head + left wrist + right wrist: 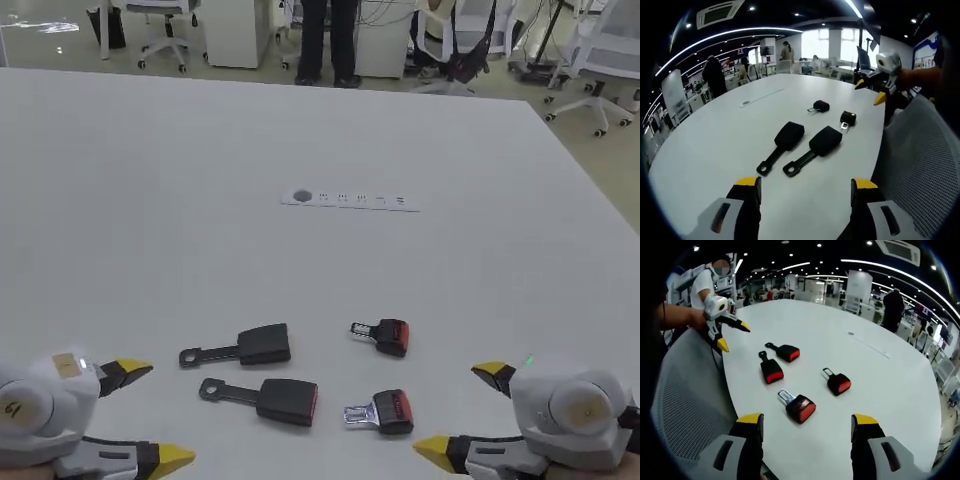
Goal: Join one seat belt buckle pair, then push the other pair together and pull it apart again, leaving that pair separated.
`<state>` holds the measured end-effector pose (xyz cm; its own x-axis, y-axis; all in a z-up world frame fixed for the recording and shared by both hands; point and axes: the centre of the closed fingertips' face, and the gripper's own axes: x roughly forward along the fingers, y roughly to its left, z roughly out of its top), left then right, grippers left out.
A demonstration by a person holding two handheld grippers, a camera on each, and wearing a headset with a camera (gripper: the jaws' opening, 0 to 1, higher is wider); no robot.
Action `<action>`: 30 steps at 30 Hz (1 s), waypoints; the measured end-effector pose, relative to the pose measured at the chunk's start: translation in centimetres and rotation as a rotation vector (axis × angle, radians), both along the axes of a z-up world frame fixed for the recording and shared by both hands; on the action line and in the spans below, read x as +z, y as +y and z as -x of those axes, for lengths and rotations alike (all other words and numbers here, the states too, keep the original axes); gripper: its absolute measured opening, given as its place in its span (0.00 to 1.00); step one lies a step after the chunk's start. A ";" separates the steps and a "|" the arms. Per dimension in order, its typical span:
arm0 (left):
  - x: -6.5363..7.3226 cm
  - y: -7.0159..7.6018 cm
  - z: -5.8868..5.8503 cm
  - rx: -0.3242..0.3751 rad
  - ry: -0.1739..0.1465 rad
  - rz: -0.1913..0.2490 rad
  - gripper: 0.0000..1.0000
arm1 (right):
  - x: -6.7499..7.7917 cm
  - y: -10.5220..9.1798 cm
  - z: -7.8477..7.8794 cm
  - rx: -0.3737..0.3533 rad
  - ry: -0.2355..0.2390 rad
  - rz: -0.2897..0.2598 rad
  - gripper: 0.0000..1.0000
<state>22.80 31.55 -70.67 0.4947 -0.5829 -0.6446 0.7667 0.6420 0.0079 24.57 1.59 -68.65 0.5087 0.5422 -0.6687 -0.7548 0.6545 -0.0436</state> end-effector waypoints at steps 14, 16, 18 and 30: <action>0.2 -1.9 -1.7 -0.122 -0.021 -0.086 0.67 | -0.5 0.7 -0.3 0.095 -0.010 0.059 0.61; 0.1 -2.5 -1.8 -0.160 -0.021 -0.106 0.66 | -0.8 0.9 -0.4 0.117 -0.003 0.068 0.59; 0.0 -2.9 -2.1 -0.186 -0.022 -0.120 0.66 | -1.0 1.1 -0.4 0.152 -0.008 0.087 0.57; -2.1 -6.1 -3.0 -0.382 -0.017 -0.228 0.58 | -3.5 2.0 -1.3 0.340 0.008 0.219 0.48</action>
